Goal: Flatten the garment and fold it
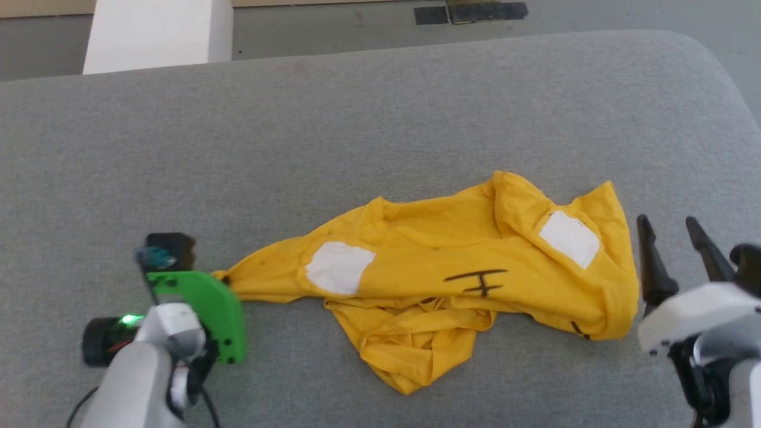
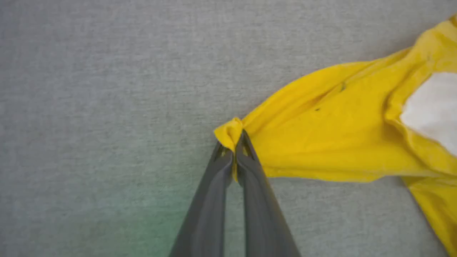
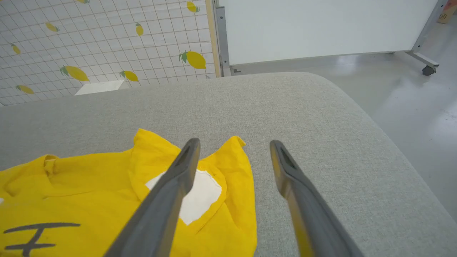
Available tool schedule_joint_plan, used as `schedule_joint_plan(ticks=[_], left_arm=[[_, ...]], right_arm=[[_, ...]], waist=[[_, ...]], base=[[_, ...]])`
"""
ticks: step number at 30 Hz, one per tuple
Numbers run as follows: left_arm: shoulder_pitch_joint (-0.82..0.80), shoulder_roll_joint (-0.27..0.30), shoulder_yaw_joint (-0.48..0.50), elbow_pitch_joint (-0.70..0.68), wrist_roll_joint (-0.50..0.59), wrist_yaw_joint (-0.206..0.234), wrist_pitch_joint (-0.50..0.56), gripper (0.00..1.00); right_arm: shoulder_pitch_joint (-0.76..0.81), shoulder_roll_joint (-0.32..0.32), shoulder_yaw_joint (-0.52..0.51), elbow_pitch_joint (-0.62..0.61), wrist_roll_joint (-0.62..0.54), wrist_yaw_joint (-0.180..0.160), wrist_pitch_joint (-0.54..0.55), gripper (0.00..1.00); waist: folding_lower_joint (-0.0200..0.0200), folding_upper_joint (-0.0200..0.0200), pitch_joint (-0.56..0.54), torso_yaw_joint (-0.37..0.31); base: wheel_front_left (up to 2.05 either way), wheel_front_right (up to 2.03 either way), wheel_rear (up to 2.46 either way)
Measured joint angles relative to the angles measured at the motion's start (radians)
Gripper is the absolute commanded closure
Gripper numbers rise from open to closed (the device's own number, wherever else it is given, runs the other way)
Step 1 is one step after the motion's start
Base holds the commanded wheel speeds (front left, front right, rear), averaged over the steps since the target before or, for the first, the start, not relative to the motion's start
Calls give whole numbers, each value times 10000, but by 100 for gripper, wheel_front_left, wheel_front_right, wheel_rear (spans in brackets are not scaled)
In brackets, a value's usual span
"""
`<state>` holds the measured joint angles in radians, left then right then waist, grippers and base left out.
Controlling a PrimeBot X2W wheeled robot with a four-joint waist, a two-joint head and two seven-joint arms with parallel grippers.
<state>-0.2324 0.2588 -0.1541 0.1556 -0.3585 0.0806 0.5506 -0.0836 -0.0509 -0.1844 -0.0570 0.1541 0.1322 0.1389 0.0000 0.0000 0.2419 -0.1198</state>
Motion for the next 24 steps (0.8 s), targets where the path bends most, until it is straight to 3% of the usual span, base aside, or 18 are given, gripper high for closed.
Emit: schedule_joint_plan(ticks=[6,9,10,14,20,21,22,23,24], left_arm=[[604,374,564,-418,-130,278,-130,100],[685,387,587,-489,-291,278,-155,100],[680,359,529,-529,-382,278,-171,100],[628,245,428,-589,-405,272,-263,100],[418,182,267,-652,-466,215,-347,100],[382,178,232,-639,-466,163,-345,100],[352,180,192,-635,-466,119,-345,100],[324,209,119,-639,-460,25,-366,100],[184,384,-50,-675,-462,-403,-418,100]], right_arm=[[-1698,-299,-708,1687,-257,0,932,0],[-2318,-389,-871,2750,-242,0,1747,0],[-3010,-573,-1085,3712,-267,0,2512,0],[-3872,-715,-1348,4650,-502,-2,3319,0],[-4760,-757,-1680,5730,-1154,-2,5442,1],[-4914,-796,-1674,5760,-1197,-2,5848,54],[-5052,-830,-1647,5766,-1198,-2,6276,80],[-5156,-892,-1553,5730,-1200,-2,6633,100],[-5251,-945,-1248,5478,-1210,-2,7181,100]], waist=[[0,0,13,441],[0,0,58,687],[1,0,146,929],[1,0,368,1176],[1,0,730,1433],[1,0,775,1468],[1,0,817,1495],[1,0,853,1515],[1,0,901,1505]], base=[[0,0,0],[0,0,0],[0,0,0],[0,0,0],[0,0,0],[0,0,0],[0,0,0],[0,0,0],[0,0,0]])
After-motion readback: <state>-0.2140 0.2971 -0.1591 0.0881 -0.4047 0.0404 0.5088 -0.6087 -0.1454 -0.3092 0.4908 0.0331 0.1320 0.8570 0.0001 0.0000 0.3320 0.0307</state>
